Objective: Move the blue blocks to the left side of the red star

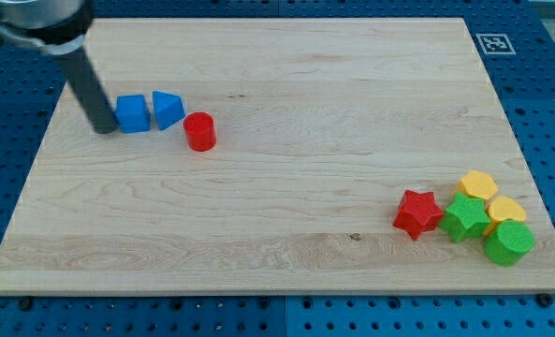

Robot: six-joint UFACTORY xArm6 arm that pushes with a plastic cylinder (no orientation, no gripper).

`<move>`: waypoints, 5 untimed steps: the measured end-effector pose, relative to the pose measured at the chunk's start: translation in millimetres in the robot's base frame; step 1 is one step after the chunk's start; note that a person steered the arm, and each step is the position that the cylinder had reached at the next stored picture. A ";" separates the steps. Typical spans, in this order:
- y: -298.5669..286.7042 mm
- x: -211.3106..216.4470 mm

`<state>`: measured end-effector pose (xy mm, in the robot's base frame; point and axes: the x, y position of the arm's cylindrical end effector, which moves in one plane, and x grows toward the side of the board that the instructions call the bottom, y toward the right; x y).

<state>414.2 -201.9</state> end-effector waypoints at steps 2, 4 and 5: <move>82.6 0.0; 66.0 -17.6; 67.1 -37.7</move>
<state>376.5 -134.8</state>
